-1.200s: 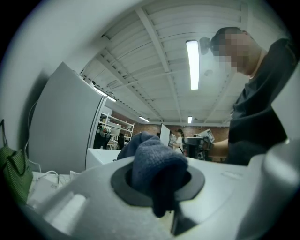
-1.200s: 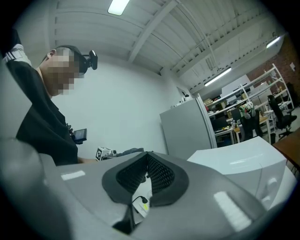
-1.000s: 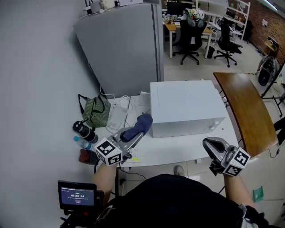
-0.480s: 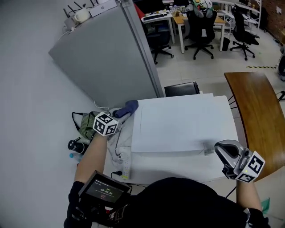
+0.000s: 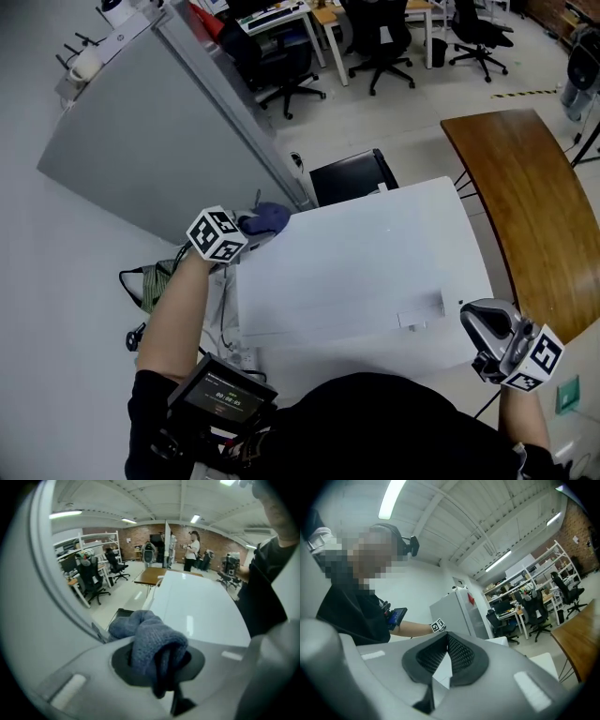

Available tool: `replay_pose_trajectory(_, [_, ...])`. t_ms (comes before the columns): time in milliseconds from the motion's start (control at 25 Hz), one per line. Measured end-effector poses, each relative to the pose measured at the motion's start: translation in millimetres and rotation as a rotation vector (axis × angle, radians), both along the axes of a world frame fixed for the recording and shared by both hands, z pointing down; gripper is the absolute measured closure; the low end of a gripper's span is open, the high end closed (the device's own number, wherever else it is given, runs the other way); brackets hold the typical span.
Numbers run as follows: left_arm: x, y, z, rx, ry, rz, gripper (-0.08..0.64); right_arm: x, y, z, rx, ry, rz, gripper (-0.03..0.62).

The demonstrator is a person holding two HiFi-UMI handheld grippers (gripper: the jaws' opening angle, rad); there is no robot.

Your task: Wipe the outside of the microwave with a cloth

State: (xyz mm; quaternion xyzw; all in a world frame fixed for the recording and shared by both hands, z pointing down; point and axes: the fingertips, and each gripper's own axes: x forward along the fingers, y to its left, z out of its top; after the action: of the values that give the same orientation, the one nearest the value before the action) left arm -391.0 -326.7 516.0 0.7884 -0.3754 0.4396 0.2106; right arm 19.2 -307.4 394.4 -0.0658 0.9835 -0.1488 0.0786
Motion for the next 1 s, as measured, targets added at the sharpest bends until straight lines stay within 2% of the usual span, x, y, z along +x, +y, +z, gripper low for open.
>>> replay_pose_trajectory(120, [67.6,-42.1,2.7,-0.023,0.022,0.124,0.502,23.3,-5.7,3.5,-0.013,-0.007,0.052,0.588])
replay_pose_trajectory(240, [146.6,-91.2,7.2,-0.023,0.01,0.231,0.502,65.5,-9.3,11.2,-0.018,-0.01,0.123,0.588])
replay_pose_trajectory(360, [210.5,-130.6,9.8,-0.011,0.0,0.317,0.502,103.3,-9.9,19.0,-0.043,-0.008,0.211,0.588])
replay_pose_trajectory(480, [254.4,-151.6,9.2,0.021,0.029,0.369,0.502,121.0,-3.9,23.1,-0.052,0.006,0.271,0.588])
replay_pose_trajectory(560, [266.9,-153.1,4.8,0.056,0.051,0.381,0.502,118.8,1.2,21.6,-0.049,0.006,0.28,0.588])
replay_pose_trajectory(640, [257.9,-142.6,-8.4,0.097,0.068,0.379,0.502,103.3,4.6,15.6,-0.036,-0.002,0.262,0.588])
replay_pose_trajectory(720, [224.8,-117.5,-29.6,0.131,0.082,0.359,0.502,77.6,9.0,6.6,-0.01,-0.01,0.218,0.588])
replay_pose_trajectory(840, [142.4,-51.5,-49.6,0.15,0.066,0.292,0.502,32.5,25.6,-4.2,0.027,-0.013,0.143,0.588])
replay_pose_trajectory(1000, [19.1,48.2,-43.5,0.131,0.016,0.139,0.502,-28.8,61.7,-20.7,0.065,-0.012,0.065,0.588])
